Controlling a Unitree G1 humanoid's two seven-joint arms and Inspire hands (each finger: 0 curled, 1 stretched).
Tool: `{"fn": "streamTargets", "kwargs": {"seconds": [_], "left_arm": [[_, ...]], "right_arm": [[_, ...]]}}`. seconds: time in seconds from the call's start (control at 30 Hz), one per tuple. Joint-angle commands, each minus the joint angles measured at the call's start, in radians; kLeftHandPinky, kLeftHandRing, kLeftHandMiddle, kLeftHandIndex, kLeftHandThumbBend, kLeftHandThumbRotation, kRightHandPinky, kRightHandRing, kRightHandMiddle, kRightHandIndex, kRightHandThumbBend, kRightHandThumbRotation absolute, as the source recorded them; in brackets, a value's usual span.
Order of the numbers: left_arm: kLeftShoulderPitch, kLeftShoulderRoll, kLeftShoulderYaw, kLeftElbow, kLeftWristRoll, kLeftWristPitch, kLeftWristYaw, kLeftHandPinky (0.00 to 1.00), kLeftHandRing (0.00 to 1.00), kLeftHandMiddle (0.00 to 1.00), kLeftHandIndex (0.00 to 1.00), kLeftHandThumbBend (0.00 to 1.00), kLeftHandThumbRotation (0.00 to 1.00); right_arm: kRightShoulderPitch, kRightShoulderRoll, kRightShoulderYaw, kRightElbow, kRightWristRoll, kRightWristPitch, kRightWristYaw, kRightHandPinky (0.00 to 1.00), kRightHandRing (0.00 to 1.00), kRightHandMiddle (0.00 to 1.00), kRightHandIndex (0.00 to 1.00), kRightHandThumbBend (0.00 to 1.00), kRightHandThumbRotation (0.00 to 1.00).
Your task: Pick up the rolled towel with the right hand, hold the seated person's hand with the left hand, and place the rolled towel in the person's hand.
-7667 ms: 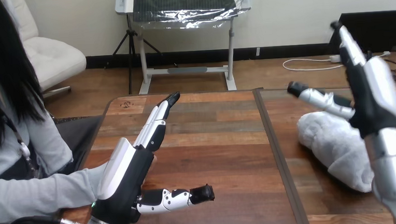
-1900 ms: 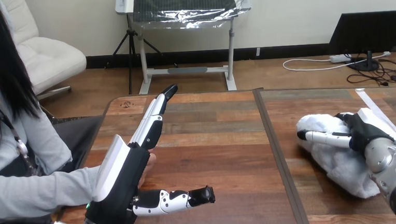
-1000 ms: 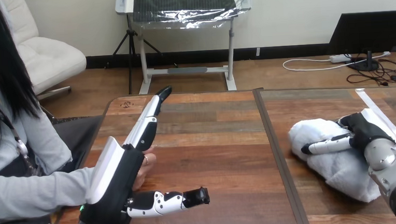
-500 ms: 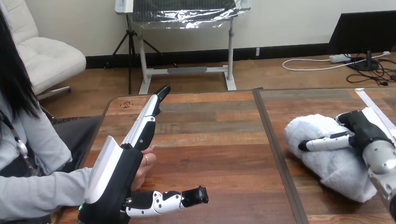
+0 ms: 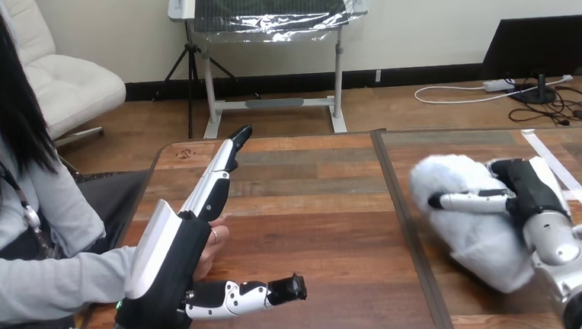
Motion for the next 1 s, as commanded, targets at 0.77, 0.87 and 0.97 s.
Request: {"fn": "streamTargets", "kwargs": {"seconds": [0.77, 0.87, 0.97], "left_arm": [[-0.03, 0.054, 0.061, -0.101, 0.077, 0.03, 0.017, 0.85, 0.93, 0.98, 0.98, 1.0, 0.4], [-0.027, 0.057, 0.066, -0.114, 0.076, 0.038, 0.013, 0.84, 0.93, 0.98, 0.97, 1.0, 0.39], [-0.023, 0.061, 0.079, -0.133, 0.1, 0.046, 0.025, 0.82, 0.92, 0.97, 0.95, 1.0, 0.37]], "right_arm": [[0.014, 0.155, -0.125, -0.151, 0.157, -0.395, -0.009, 0.29, 0.35, 0.44, 0.42, 0.75, 0.0], [0.012, 0.159, -0.122, -0.157, 0.154, -0.418, -0.016, 0.3, 0.35, 0.43, 0.41, 0.74, 0.0], [0.007, 0.166, -0.127, -0.154, 0.161, -0.441, -0.021, 0.3, 0.35, 0.42, 0.41, 0.74, 0.0]]}}
